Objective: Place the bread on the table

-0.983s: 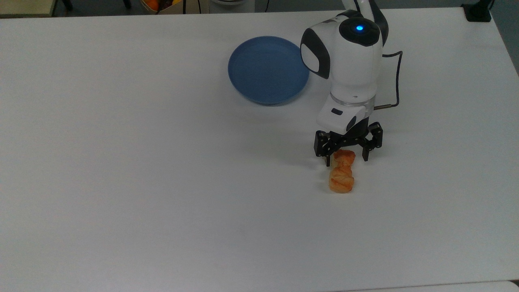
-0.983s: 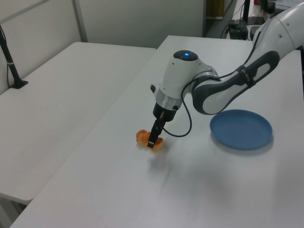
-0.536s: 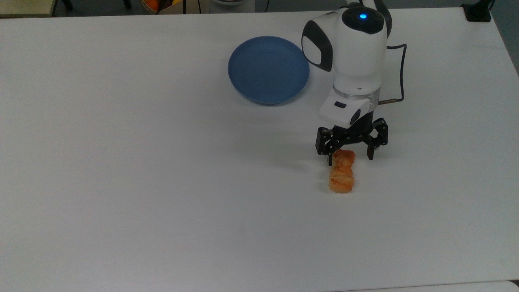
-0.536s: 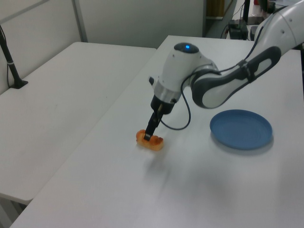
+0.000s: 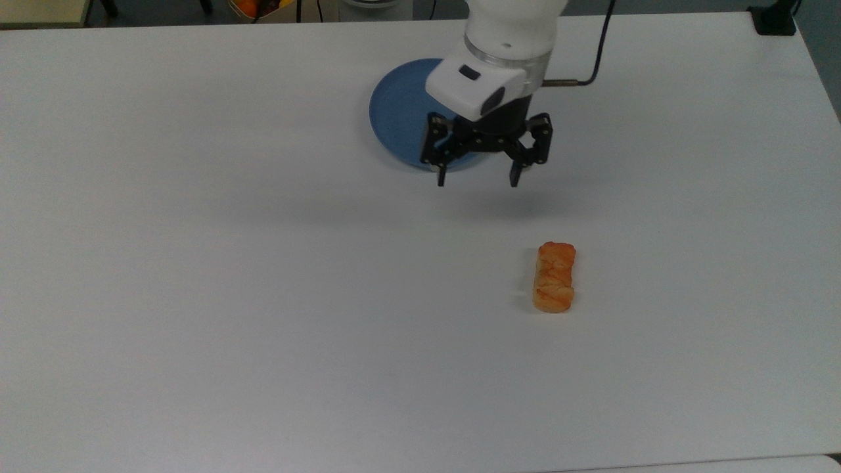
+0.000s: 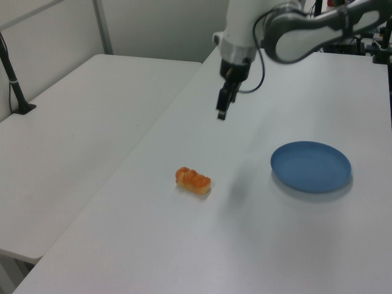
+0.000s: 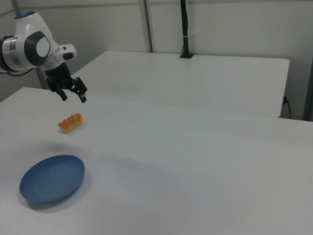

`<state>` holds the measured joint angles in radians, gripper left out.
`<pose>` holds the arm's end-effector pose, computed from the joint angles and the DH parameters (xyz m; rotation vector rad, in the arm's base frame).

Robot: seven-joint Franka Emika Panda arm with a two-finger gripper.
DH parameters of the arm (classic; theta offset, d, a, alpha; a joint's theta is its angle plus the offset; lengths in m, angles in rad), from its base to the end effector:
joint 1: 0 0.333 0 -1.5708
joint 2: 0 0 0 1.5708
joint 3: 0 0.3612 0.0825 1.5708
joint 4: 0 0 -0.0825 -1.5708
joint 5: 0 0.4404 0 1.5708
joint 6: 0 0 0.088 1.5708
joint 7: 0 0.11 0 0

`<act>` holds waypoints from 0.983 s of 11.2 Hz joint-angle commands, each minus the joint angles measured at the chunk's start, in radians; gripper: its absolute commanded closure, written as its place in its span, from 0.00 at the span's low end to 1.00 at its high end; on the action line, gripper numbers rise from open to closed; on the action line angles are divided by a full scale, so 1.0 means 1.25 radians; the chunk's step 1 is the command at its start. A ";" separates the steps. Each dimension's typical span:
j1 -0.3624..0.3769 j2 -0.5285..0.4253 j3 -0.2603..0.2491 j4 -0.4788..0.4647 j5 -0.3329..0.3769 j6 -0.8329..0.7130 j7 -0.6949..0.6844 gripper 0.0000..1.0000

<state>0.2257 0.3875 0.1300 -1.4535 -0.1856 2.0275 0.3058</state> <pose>0.7272 0.2413 0.5089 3.0616 0.1559 0.3392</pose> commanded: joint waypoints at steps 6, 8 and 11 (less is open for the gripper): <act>-0.206 -0.306 -0.058 -0.186 0.112 -0.255 -0.301 0.00; -0.203 -0.355 -0.099 -0.220 0.129 -0.263 -0.324 0.00; -0.206 -0.360 -0.105 -0.210 0.126 -0.289 -0.313 0.00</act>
<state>-0.0423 -0.0290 0.0121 -1.6874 -0.0425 1.6815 -0.0775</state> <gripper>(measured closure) 0.000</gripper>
